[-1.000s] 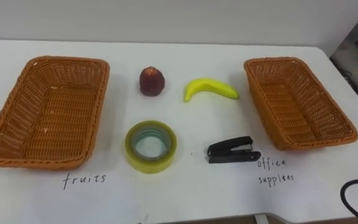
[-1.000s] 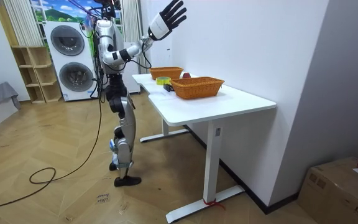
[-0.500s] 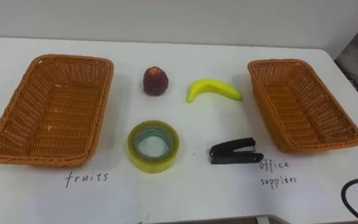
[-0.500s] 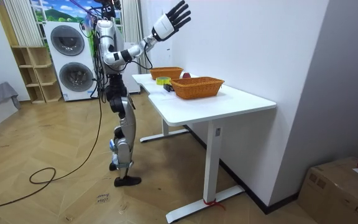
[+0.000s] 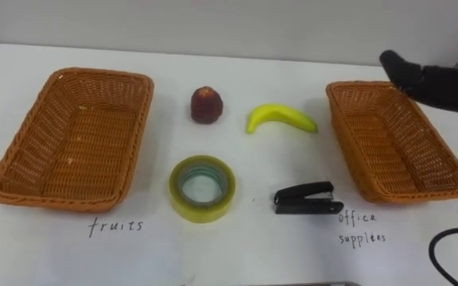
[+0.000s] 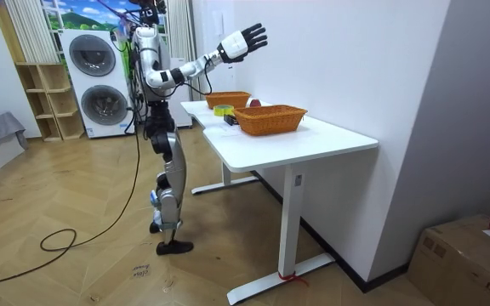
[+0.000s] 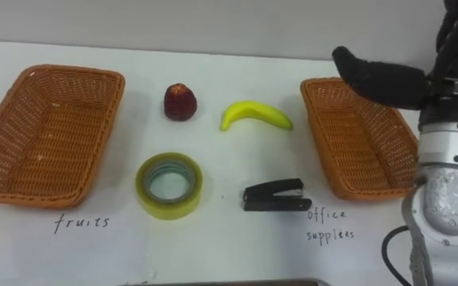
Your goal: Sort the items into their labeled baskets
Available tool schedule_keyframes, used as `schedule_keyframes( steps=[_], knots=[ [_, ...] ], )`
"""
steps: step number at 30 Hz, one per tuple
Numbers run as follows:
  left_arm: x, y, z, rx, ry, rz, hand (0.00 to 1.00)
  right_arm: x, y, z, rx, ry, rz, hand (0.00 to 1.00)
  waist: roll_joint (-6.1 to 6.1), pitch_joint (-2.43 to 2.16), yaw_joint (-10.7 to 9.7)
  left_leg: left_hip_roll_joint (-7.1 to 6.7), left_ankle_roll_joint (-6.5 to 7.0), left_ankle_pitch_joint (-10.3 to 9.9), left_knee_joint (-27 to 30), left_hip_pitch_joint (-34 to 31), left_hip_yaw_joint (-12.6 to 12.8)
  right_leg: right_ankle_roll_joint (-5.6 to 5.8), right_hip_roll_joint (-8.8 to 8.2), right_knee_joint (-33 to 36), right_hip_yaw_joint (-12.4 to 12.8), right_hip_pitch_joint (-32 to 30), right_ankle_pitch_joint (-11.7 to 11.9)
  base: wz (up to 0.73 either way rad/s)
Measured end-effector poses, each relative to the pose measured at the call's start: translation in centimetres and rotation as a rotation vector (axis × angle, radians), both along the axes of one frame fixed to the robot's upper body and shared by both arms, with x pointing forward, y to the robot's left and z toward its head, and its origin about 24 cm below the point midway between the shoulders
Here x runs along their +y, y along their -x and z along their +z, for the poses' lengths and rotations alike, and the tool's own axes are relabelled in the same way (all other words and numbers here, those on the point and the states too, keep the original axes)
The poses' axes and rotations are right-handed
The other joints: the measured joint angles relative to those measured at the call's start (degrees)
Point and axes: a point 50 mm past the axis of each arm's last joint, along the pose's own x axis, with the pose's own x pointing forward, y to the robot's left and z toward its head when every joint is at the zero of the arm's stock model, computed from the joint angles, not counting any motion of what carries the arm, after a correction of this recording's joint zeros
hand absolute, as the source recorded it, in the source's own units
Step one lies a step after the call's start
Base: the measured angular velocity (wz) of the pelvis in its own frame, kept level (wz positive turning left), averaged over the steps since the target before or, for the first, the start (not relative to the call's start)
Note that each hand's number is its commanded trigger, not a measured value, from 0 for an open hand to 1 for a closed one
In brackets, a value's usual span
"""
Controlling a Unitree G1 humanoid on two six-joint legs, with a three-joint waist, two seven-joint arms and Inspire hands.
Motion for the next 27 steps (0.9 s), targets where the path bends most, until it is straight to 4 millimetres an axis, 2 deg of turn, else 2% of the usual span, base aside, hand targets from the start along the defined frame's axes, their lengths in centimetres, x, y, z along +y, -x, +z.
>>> schedule_keyframes(
  steps=[7,9,12,15,17,22,23,27],
  knots=[
    [0.2,-0.8,0.2,-0.007,0.006,-0.030,0.00,0.6,-0.4,-1.0,0.084,0.073,0.060,0.00,0.33,0.21,-0.2,0.08,-0.04,0.0,0.4,-0.1,0.0,-0.20,0.01,0.2,-0.5,0.1,0.4,0.01],
    [0.4,-1.0,0.2,-0.012,0.004,-0.034,0.00,0.8,-0.7,-1.8,0.148,0.103,0.093,0.00,0.22,0.16,-0.2,0.08,-0.09,0.0,0.3,-0.1,-0.1,-0.29,0.05,0.3,-0.4,0.1,0.4,-0.04],
    [0.4,-1.1,0.2,-0.015,0.016,-0.039,0.00,1.0,-0.8,-2.1,0.192,0.139,0.129,0.00,-0.12,-0.06,-0.2,0.02,-0.11,0.0,0.4,-0.3,-0.1,-0.34,0.07,0.3,-0.4,0.0,0.5,0.00],
    [0.5,-1.3,0.3,-0.020,0.014,-0.044,0.00,1.5,-0.9,-2.3,0.218,0.198,0.158,0.00,-0.36,0.02,-0.2,-0.01,-0.18,-0.1,0.5,-0.5,-0.1,-0.42,0.23,0.2,-0.5,-0.2,0.5,0.00],
    [0.5,-1.5,0.4,-0.028,0.013,-0.046,0.00,1.9,-1.0,-2.5,0.246,0.239,0.188,0.00,-0.71,-0.17,-0.1,0.01,-0.21,0.0,0.6,-0.5,0.1,-0.46,0.26,0.2,-0.5,-0.4,0.5,0.00],
    [0.5,-2.2,0.4,-0.046,0.029,-0.056,0.00,2.3,-1.1,-3.0,0.300,0.296,0.248,0.00,-0.98,0.00,0.1,0.02,-0.21,0.0,1.0,-0.9,0.1,-0.40,0.13,0.2,-0.5,-0.6,0.6,0.00],
    [0.5,-2.2,0.4,-0.047,0.029,-0.057,0.00,2.4,-1.1,-3.1,0.312,0.299,0.260,0.00,-0.89,0.18,0.1,0.03,-0.21,0.0,1.0,-0.9,0.1,-0.39,0.12,0.2,-0.5,-0.6,0.6,0.00],
    [0.7,-2.6,0.6,-0.059,0.028,-0.063,0.00,2.8,-1.1,-3.4,0.343,0.315,0.302,0.00,-1.03,0.41,0.1,0.04,-0.21,0.0,1.0,-1.0,-0.1,-0.40,0.13,0.2,-0.5,-0.6,0.6,0.00]
  ],
)
